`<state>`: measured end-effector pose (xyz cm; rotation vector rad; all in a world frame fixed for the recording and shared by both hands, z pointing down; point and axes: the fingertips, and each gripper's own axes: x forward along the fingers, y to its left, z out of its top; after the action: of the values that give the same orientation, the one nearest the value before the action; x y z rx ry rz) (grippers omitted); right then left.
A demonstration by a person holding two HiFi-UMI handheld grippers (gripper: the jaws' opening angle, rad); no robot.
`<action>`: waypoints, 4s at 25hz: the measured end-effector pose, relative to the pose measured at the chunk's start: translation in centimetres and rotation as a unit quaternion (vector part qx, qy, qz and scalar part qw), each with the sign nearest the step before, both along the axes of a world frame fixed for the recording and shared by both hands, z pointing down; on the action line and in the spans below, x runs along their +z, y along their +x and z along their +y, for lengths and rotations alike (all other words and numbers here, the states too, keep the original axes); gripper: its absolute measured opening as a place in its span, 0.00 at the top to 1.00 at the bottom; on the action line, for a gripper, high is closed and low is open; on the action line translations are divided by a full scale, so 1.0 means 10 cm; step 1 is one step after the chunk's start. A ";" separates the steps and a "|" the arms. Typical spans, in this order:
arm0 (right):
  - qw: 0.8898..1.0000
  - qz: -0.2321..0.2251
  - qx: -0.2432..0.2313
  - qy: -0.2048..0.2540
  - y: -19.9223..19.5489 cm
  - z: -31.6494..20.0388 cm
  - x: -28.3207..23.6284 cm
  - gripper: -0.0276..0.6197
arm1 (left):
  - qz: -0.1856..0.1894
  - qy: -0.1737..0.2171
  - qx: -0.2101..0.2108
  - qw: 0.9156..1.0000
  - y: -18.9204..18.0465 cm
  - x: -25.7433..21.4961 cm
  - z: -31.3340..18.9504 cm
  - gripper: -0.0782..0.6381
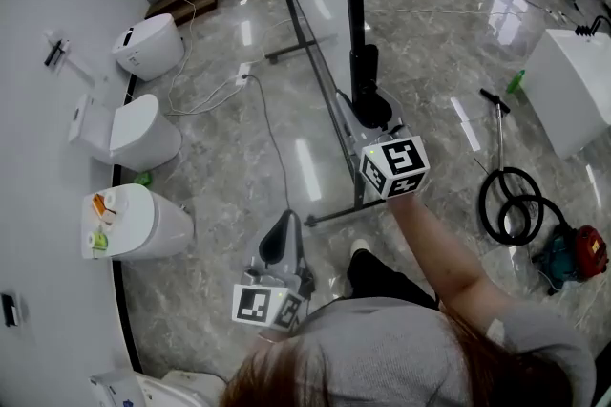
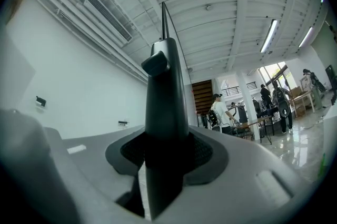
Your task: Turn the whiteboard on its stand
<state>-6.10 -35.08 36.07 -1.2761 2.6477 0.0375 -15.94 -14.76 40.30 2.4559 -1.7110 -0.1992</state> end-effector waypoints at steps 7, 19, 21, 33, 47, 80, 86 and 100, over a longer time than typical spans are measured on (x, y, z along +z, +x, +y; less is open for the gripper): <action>1.000 0.006 0.017 0.004 0.01 0.40 0.01 0.72 | 0.001 -0.001 0.013 1.000 0.08 0.05 0.38 0.89; 1.000 0.011 0.026 -0.002 0.07 0.98 -0.05 0.72 | -0.003 0.005 0.044 0.999 0.37 -0.05 0.82 0.89; 0.999 0.013 0.030 -0.002 0.05 1.09 -0.03 0.72 | 0.000 0.007 0.043 0.999 0.36 -0.05 0.89 0.89; 1.000 0.004 0.010 -0.006 0.15 1.60 -0.01 0.71 | 0.012 0.015 0.062 0.998 0.67 -0.08 1.16 0.89; 0.999 -0.008 -0.034 -0.021 0.11 2.14 0.03 0.68 | 0.012 0.018 0.061 0.998 1.04 -0.15 1.63 0.89; 0.995 -0.024 -0.087 -0.031 0.35 3.49 0.05 0.66 | 0.034 -0.002 -0.001 0.999 1.49 0.06 3.07 0.89; 0.995 -0.026 -0.093 -0.033 0.34 3.72 0.07 0.66 | 0.031 0.003 -0.005 0.999 1.48 0.04 3.21 0.89; 0.997 -0.021 -0.074 -0.027 0.45 4.15 0.07 0.67 | 0.024 -0.012 0.024 0.999 1.46 0.07 3.64 0.89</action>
<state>-1.57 6.42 36.80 -1.0791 2.7173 -0.0831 -1.39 21.61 41.00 2.4505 -1.6248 -0.2300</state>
